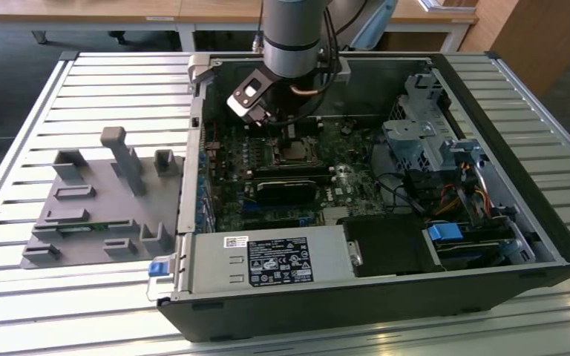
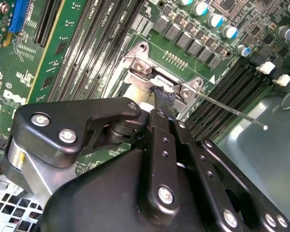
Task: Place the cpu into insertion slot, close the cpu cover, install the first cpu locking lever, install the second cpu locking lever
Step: 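Close the cpu cover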
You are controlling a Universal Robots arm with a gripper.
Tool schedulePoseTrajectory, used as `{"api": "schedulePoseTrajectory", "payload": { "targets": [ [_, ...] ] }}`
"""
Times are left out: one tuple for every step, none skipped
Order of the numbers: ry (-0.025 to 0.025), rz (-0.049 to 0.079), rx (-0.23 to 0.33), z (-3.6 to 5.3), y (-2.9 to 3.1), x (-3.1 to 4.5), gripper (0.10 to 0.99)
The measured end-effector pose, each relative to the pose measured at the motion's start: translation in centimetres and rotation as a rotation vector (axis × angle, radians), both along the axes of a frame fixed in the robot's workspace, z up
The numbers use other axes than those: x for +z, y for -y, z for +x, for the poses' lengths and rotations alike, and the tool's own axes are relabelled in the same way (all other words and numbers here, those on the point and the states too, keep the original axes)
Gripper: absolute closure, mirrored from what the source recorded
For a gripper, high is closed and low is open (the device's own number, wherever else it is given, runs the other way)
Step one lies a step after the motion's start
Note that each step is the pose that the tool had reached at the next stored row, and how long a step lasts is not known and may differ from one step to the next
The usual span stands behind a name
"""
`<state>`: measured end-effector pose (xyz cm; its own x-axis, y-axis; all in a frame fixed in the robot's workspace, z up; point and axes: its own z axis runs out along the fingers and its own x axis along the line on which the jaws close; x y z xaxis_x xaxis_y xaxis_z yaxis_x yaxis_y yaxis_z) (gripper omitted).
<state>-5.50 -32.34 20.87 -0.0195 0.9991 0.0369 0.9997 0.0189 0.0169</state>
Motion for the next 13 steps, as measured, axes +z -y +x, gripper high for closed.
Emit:
{"api": "schedulePoseTrajectory", "payload": {
  "targets": [
    [0.0, -0.001, 0.0, -0.01, -0.02, -0.06, 0.98],
    [-0.0001, -0.001, 0.0, -0.01, -0.03, -0.12, 0.98],
    [0.0, -0.001, 0.0, -0.01, -0.03, -0.18, 0.98],
    [0.0, -0.002, 0.0, -0.01, -0.03, -0.21, 0.98],
    [0.0, -0.002, 0.0, -0.01, -0.03, -0.25, 0.98],
    [0.0, -0.002, 0.0, -0.01, -0.03, -0.29, 0.98],
    [0.0, -0.003, 0.0, -0.01, -0.03, -0.33, 0.98],
    [0.0, -0.003, 0.0, -0.01, -0.03, -0.37, 0.98],
    [0.0, -0.004, 0.0, -0.02, -0.03, -0.39, 0.98],
    [-0.0001, -0.006, 0.0, -0.02, -0.03, -0.4, 0.98],
    [0.0, -0.008, 0.0, -0.01, -0.03, -0.41, 0.98],
    [-0.0001, -0.009, 0.0, -0.02, -0.03, -0.42, 0.98],
    [-0.0001, -0.009, 0.0, -0.02, -0.03, -0.44, 0.98]
  ]
}}
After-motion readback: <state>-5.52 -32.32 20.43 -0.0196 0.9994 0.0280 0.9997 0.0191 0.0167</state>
